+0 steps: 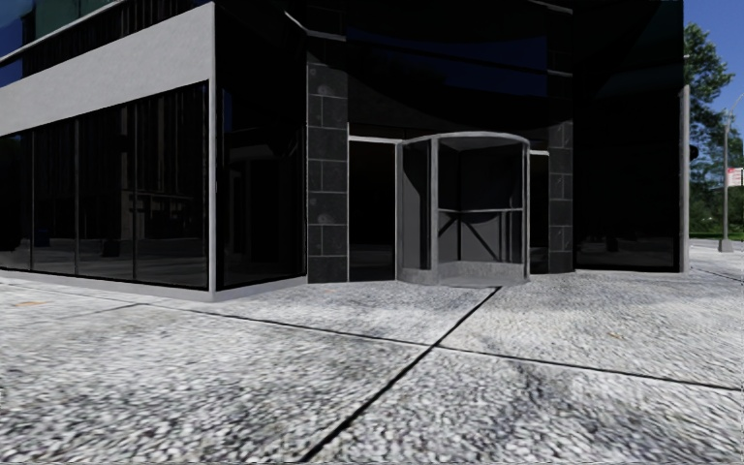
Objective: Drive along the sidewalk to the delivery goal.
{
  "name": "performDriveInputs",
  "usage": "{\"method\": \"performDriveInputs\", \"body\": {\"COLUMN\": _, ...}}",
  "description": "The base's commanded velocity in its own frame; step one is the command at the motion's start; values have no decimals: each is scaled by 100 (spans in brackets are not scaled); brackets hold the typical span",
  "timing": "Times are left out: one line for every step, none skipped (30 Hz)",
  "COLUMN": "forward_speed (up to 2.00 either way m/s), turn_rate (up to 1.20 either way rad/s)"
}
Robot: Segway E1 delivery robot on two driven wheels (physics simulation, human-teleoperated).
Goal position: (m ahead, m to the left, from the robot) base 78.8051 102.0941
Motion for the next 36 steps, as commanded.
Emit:
{"method": "performDriveInputs", "body": {"forward_speed": 157, "turn_rate": 55}}
{"method": "performDriveInputs", "body": {"forward_speed": 157, "turn_rate": 56}}
{"method": "performDriveInputs", "body": {"forward_speed": 157, "turn_rate": 59}}
{"method": "performDriveInputs", "body": {"forward_speed": 157, "turn_rate": 59}}
{"method": "performDriveInputs", "body": {"forward_speed": 157, "turn_rate": 60}}
{"method": "performDriveInputs", "body": {"forward_speed": 157, "turn_rate": 60}}
{"method": "performDriveInputs", "body": {"forward_speed": 158, "turn_rate": 60}}
{"method": "performDriveInputs", "body": {"forward_speed": 158, "turn_rate": 60}}
{"method": "performDriveInputs", "body": {"forward_speed": 158, "turn_rate": 60}}
{"method": "performDriveInputs", "body": {"forward_speed": 159, "turn_rate": 60}}
{"method": "performDriveInputs", "body": {"forward_speed": 159, "turn_rate": 60}}
{"method": "performDriveInputs", "body": {"forward_speed": 159, "turn_rate": 60}}
{"method": "performDriveInputs", "body": {"forward_speed": 159, "turn_rate": 60}}
{"method": "performDriveInputs", "body": {"forward_speed": 159, "turn_rate": 60}}
{"method": "performDriveInputs", "body": {"forward_speed": 159, "turn_rate": 60}}
{"method": "performDriveInputs", "body": {"forward_speed": 159, "turn_rate": 60}}
{"method": "performDriveInputs", "body": {"forward_speed": 159, "turn_rate": 61}}
{"method": "performDriveInputs", "body": {"forward_speed": 159, "turn_rate": 65}}
{"method": "performDriveInputs", "body": {"forward_speed": 159, "turn_rate": 66}}
{"method": "performDriveInputs", "body": {"forward_speed": 159, "turn_rate": 66}}
{"method": "performDriveInputs", "body": {"forward_speed": 159, "turn_rate": 67}}
{"method": "performDriveInputs", "body": {"forward_speed": 159, "turn_rate": 67}}
{"method": "performDriveInputs", "body": {"forward_speed": 159, "turn_rate": 67}}
{"method": "performDriveInputs", "body": {"forward_speed": 159, "turn_rate": 67}}
{"method": "performDriveInputs", "body": {"forward_speed": 159, "turn_rate": 67}}
{"method": "performDriveInputs", "body": {"forward_speed": 159, "turn_rate": 67}}
{"method": "performDriveInputs", "body": {"forward_speed": 159, "turn_rate": 67}}
{"method": "performDriveInputs", "body": {"forward_speed": 159, "turn_rate": 67}}
{"method": "performDriveInputs", "body": {"forward_speed": 159, "turn_rate": 67}}
{"method": "performDriveInputs", "body": {"forward_speed": 159, "turn_rate": 67}}
{"method": "performDriveInputs", "body": {"forward_speed": 159, "turn_rate": 67}}
{"method": "performDriveInputs", "body": {"forward_speed": 159, "turn_rate": 67}}
{"method": "performDriveInputs", "body": {"forward_speed": 159, "turn_rate": 67}}
{"method": "performDriveInputs", "body": {"forward_speed": 159, "turn_rate": 67}}
{"method": "performDriveInputs", "body": {"forward_speed": 159, "turn_rate": 67}}
{"method": "performDriveInputs", "body": {"forward_speed": 159, "turn_rate": 67}}
